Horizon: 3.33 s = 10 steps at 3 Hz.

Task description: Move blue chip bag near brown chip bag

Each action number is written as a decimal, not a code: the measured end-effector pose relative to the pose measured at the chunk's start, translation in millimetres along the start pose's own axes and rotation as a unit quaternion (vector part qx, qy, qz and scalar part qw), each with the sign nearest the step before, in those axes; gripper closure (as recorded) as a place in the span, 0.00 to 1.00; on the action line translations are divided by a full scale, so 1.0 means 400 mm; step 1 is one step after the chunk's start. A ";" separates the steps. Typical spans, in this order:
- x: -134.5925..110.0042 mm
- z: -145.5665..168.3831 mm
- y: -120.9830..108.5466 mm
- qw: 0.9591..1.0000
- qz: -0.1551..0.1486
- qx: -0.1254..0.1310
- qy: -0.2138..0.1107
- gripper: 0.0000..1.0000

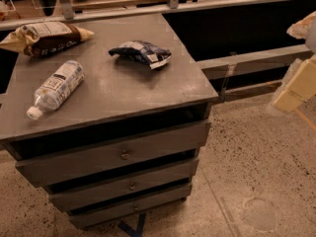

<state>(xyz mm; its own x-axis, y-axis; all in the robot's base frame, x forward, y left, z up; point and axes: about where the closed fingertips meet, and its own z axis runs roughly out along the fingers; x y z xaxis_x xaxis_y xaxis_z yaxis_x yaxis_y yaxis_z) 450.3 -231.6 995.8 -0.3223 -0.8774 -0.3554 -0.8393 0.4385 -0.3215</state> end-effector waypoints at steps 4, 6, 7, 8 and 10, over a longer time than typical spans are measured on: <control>-0.319 0.037 -0.296 0.952 0.043 0.100 -0.287 0.00; -0.369 0.077 -0.262 0.952 0.031 0.071 -0.296 0.00; -0.402 0.158 -0.230 0.953 0.025 0.056 -0.297 0.00; -0.430 0.251 -0.221 0.953 0.020 0.067 -0.295 0.00; -0.500 0.409 -0.219 0.950 0.030 0.113 -0.288 0.00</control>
Offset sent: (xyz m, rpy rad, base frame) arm 0.1412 0.0159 0.0802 0.6460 -0.5754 -0.0979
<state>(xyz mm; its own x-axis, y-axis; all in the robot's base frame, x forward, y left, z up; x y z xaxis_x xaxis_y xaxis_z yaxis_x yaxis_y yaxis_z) 659.8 -62.5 951.5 -0.0188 -0.6263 -0.7793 -0.6899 0.5723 -0.4433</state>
